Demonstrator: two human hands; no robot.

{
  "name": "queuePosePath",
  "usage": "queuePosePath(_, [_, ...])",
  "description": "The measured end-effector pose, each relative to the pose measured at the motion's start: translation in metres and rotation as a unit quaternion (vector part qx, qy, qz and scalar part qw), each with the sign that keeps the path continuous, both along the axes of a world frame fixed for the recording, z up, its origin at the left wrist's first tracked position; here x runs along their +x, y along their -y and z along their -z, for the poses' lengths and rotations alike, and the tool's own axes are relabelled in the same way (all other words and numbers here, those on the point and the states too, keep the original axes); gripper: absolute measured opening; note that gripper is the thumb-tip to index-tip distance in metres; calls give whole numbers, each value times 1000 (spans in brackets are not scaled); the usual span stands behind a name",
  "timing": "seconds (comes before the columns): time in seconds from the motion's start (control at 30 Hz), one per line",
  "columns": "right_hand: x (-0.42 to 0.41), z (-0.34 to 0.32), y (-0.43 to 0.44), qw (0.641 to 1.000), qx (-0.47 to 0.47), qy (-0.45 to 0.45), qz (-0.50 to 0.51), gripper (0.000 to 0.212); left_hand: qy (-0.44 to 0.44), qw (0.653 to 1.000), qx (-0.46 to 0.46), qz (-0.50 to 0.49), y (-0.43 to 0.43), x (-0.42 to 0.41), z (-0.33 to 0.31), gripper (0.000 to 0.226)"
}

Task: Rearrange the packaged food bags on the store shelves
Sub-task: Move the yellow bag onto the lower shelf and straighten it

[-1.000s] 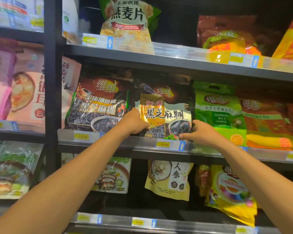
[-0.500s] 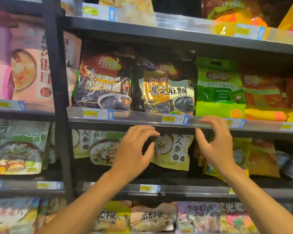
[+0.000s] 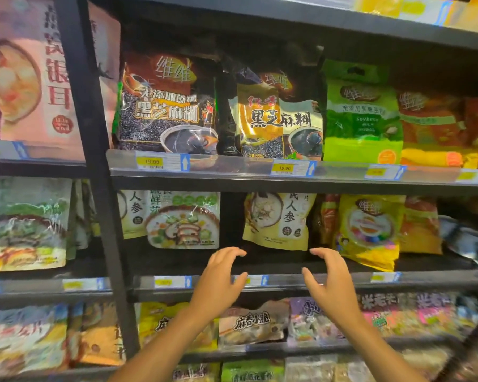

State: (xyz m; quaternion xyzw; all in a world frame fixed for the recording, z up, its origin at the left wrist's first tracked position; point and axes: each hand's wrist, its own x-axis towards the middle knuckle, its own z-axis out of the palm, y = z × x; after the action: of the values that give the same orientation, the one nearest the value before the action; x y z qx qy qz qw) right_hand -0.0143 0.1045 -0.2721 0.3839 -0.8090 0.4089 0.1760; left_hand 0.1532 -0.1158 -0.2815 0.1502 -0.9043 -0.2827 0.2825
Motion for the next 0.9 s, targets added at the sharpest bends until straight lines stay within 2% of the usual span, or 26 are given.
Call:
queuePosePath(0.17, [-21, 15, 9, 995, 17, 90, 25, 50, 34, 998, 43, -7, 13, -21, 7, 47])
queuePosePath(0.27, [-37, 17, 19, 989, -7, 141, 31, 53, 62, 996, 66, -8, 20, -38, 10, 52])
queuePosePath(0.37, [-59, 19, 30, 985, -26, 164, 42, 58, 86, 991, 106, -17, 31, -65, 10, 59])
queuePosePath(0.47, [-87, 21, 43, 981, 5, 190, 48, 67, 115, 983, 135, -35, 39, -95, 5, 66])
queuePosePath(0.63, [-134, 28, 64, 960, 106, 253, 60, 48, 158, 966, 196, -59, 58, -152, 7, 79])
queuePosePath(0.67, [-144, 32, 68, 956, 110, 267, 59, 52, 166, 963, 203, -64, 61, -164, 8, 81])
queuePosePath(0.77, [-169, 43, 78, 954, 92, 282, 27, 84, 158, 958, 224, -79, 71, -192, 12, 84])
queuePosePath(0.83, [-180, 45, 85, 954, 66, 293, 17, 87, 147, 952, 253, -94, 81, -206, 18, 103])
queuePosePath(0.9, [-191, 47, 92, 953, 77, 292, 13, 89, 127, 940, 304, -88, 88, -218, 23, 111])
